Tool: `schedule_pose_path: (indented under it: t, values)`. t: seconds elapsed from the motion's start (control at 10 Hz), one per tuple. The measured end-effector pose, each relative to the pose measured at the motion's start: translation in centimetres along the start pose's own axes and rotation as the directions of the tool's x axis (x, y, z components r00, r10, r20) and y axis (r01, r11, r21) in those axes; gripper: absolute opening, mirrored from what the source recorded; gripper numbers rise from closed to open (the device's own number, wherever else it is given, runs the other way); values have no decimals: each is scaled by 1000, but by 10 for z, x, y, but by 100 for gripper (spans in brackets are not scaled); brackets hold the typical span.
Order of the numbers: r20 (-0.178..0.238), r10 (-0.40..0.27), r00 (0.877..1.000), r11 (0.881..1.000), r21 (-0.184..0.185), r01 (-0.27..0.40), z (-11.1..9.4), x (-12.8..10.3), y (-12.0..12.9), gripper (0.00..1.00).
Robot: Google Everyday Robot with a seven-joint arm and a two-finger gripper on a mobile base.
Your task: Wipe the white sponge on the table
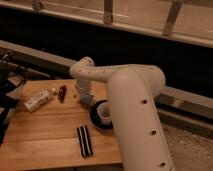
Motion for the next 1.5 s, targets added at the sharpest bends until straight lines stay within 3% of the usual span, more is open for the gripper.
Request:
schedule_pose_path:
  t: [0.3,0.4,0.7,1.5]
  values:
    - [11,-114,993,993,-43,114,5,-13,38,5]
    - [18,-146,989,988,-42,147,4,-15,44,9]
    - [-20,-124,992,992,-28,123,3,-13,48,0]
    - [-51,-144,988,990,-14,144,5,-12,53,0]
